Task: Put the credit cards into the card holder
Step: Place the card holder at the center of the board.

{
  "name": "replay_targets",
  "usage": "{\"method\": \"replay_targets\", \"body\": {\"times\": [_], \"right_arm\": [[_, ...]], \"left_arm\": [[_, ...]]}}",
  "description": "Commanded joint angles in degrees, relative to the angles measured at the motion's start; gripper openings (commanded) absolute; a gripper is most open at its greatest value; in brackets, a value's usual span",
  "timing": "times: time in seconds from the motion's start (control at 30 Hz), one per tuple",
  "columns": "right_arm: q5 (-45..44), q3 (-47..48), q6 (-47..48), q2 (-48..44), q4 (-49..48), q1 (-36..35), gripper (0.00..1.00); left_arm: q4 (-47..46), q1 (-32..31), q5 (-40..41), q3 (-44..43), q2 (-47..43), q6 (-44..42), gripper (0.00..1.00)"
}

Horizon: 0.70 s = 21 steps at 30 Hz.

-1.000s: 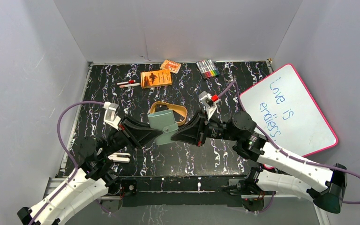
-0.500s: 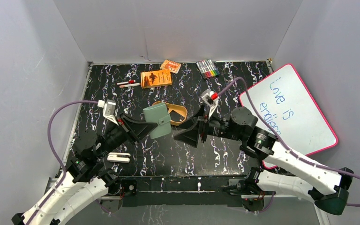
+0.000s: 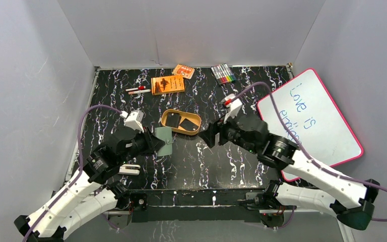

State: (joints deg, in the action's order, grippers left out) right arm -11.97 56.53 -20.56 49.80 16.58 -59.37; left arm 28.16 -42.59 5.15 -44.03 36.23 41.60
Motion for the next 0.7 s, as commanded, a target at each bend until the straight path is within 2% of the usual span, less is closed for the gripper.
{"method": "replay_targets", "body": {"times": [0.0,0.2,0.47,0.67], "right_arm": [[0.0,-3.3,-1.0,4.0,-5.3,-0.1,0.80],[9.0,-6.8,-1.5,3.1,-19.2,-0.1,0.81],[19.9,-2.0,4.8,2.6,-12.2,-0.1,0.83],[20.7,-3.1,3.7,-0.1,-12.1,0.0,0.83]], "left_arm": [[-1.7,-0.2,-2.7,0.2,0.0,1.8,0.00],[-8.7,-0.2,-11.7,3.9,-3.4,2.4,0.00],[-18.0,-0.2,-23.8,6.6,-4.8,1.6,0.00],[-21.9,-0.2,-25.2,8.8,-8.6,1.6,0.00]]}}
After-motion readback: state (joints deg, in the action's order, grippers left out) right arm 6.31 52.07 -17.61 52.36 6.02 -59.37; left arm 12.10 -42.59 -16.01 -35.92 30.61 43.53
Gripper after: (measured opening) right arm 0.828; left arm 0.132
